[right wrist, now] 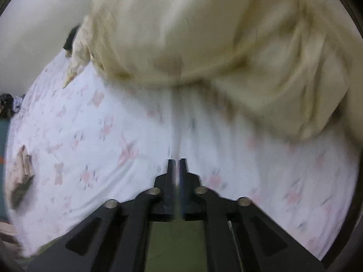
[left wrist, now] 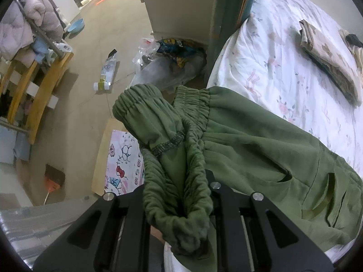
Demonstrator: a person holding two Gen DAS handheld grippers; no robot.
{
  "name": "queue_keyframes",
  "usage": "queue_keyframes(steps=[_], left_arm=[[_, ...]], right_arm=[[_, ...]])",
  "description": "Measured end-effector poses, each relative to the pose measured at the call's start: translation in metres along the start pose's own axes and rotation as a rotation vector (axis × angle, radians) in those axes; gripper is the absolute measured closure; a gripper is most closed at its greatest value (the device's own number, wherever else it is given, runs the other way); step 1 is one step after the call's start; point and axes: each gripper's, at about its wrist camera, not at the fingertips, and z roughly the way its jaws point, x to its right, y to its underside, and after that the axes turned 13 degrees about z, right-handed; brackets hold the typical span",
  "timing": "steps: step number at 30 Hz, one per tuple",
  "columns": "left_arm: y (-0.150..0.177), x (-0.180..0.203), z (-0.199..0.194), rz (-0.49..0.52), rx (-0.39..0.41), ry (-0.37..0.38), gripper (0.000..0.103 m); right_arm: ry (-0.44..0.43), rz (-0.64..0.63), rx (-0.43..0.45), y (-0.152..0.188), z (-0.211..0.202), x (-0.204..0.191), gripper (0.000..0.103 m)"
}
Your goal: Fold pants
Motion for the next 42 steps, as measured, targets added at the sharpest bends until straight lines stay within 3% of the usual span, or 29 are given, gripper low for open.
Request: queue_keyframes(steps=[1,2,5,7,9,10,11,14,19,23,25,26,28,30,33,36,37,38,40,42], left_arm=[[0.000,0.000,0.000,0.000,0.002,-0.002,0.092],[0.000,0.002,-0.001,0.008,0.007,-0.009,0.092],[0.000,0.005,0.000,0.030,0.007,-0.027,0.092],[0.000,0.005,0.000,0.028,0.004,-0.028,0.092],[0.001,0.004,0.000,0.023,0.002,-0.026,0.092],[0.000,0.004,0.000,0.024,0.004,-0.026,0.092],[0.000,0.004,0.000,0.025,0.005,-0.025,0.092],[0.000,0.004,0.001,0.026,0.004,-0.025,0.092],[0.001,0.006,0.000,0.053,0.003,-0.021,0.092],[0.001,0.008,0.001,0.062,-0.001,-0.031,0.092],[0.001,0.008,0.001,0.060,-0.004,-0.039,0.092],[0.001,0.008,0.001,0.055,-0.005,-0.039,0.092],[0.002,0.008,0.002,0.049,-0.009,-0.037,0.092],[0.000,0.008,0.001,0.046,-0.004,-0.031,0.092],[-0.002,0.009,-0.002,0.042,0.007,-0.021,0.092],[-0.002,0.010,-0.006,0.045,0.023,-0.013,0.092],[-0.001,0.010,-0.009,0.045,0.030,-0.008,0.092],[0.000,0.010,-0.010,0.046,0.034,-0.007,0.092],[0.000,0.010,-0.010,0.045,0.036,-0.001,0.092],[0.002,0.008,-0.011,0.040,0.037,0.004,0.092]], right_arm=[[0.009,0.003,-0.042,0.004,0.007,0.004,0.033],[0.014,-0.011,-0.053,0.008,0.010,0.007,0.027],[0.074,-0.062,-0.060,0.023,0.021,0.008,0.028],[0.067,-0.034,-0.119,0.029,0.032,0.019,0.030],[0.048,-0.033,-0.158,0.034,0.041,0.020,0.052],[0.044,-0.049,-0.172,0.037,0.043,0.018,0.080],[0.055,-0.087,-0.169,0.040,0.042,0.013,0.101],[0.087,-0.192,-0.089,0.042,0.025,-0.006,0.102],[0.014,-0.223,0.065,0.031,-0.013,-0.025,0.102],[0.039,-0.226,0.108,0.021,0.000,-0.042,0.102],[0.091,-0.202,0.050,0.020,0.022,-0.041,0.095],[0.136,-0.201,-0.004,0.023,0.032,-0.039,0.076],[0.207,-0.201,-0.083,0.025,0.043,-0.033,0.052],[0.226,-0.206,-0.054,0.028,0.028,-0.027,0.051],[0.081,-0.201,0.003,0.040,-0.006,-0.029,0.051],[-0.038,-0.237,-0.104,0.069,-0.005,-0.040,0.051],[-0.042,-0.259,-0.144,0.081,0.001,-0.044,0.051],[0.032,-0.302,-0.180,0.098,0.014,-0.049,0.051],[0.276,-0.365,-0.210,0.119,0.044,-0.048,0.051],[0.312,-0.351,-0.136,0.124,0.038,-0.053,0.051]])
